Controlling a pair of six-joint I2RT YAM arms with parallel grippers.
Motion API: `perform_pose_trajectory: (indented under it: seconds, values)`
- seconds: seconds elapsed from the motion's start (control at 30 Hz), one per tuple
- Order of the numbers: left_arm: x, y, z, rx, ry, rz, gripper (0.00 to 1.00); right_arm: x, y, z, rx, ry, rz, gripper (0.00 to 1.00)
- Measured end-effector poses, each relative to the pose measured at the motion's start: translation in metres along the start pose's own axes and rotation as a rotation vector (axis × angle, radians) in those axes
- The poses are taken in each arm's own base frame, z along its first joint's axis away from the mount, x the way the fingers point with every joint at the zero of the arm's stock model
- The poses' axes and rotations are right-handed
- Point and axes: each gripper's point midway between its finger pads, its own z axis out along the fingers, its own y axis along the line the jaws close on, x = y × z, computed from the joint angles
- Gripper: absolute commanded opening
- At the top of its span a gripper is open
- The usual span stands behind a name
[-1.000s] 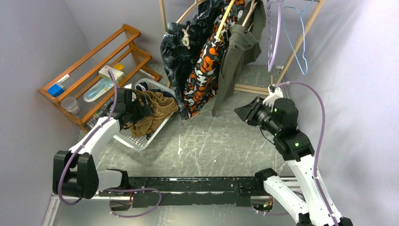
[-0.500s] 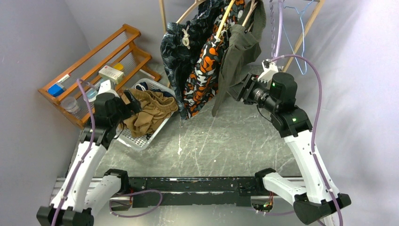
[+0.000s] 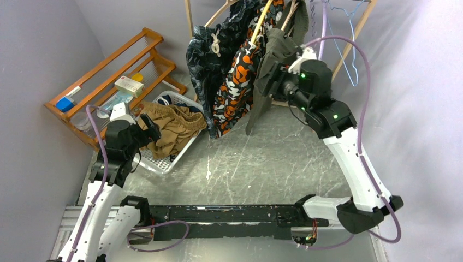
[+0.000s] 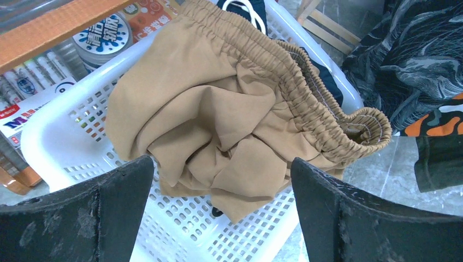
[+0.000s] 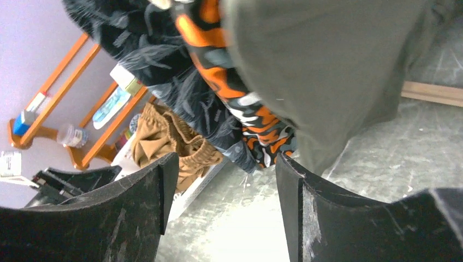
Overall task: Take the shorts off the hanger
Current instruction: Pick up the hanger from the clothes rod.
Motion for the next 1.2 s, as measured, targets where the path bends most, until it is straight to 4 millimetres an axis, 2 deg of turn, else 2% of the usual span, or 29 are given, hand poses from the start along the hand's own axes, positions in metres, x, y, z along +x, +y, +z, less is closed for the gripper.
perform_pose_trajectory:
  seconds: [0.07,0.17,0.27,0.43,0.53,0.63,0.77,0.9,1.03,1.13,1.2]
  values:
    - [-0.001,0.002,-0.001,-0.012,-0.006,0.002,0.99,0.002,0.018,0.003,0.013,0.003,-0.041,0.75]
    - [0.001,0.007,-0.001,-0.035,-0.003,0.004,0.99,0.002,0.034,0.008,0.059,-0.010,-0.096,0.76]
    - [0.002,0.011,-0.001,-0.052,0.002,0.006,0.99,-0.005,0.024,0.010,0.151,-0.059,-0.128,0.84]
    - [0.003,0.012,-0.002,-0.057,0.006,0.007,0.99,-0.017,-0.002,-0.007,0.238,-0.179,-0.133,0.85]
    - [0.003,0.012,-0.004,-0.058,0.003,0.006,0.99,-0.031,-0.003,-0.018,0.234,-0.252,-0.113,0.85]
    - [0.002,0.012,-0.005,-0.056,-0.002,0.005,0.99,-0.051,0.004,-0.018,0.228,-0.305,-0.096,0.85]
    - [0.002,0.013,-0.005,-0.059,0.000,0.005,0.99,-0.076,0.009,0.006,0.236,-0.326,-0.075,0.85]
    - [0.002,0.012,-0.005,-0.057,-0.004,0.005,0.99,-0.085,-0.012,0.033,0.270,-0.294,-0.046,0.82]
    - [0.002,0.013,-0.005,-0.058,0.000,0.006,0.99,-0.105,-0.028,0.053,0.276,-0.283,-0.014,0.79]
    - [0.004,0.013,-0.003,-0.060,0.009,0.008,0.99,-0.111,-0.020,0.066,0.239,-0.270,-0.013,0.78]
    - [0.006,0.013,-0.001,-0.063,0.018,0.010,0.99,-0.111,-0.016,0.074,0.218,-0.254,-0.016,0.74]
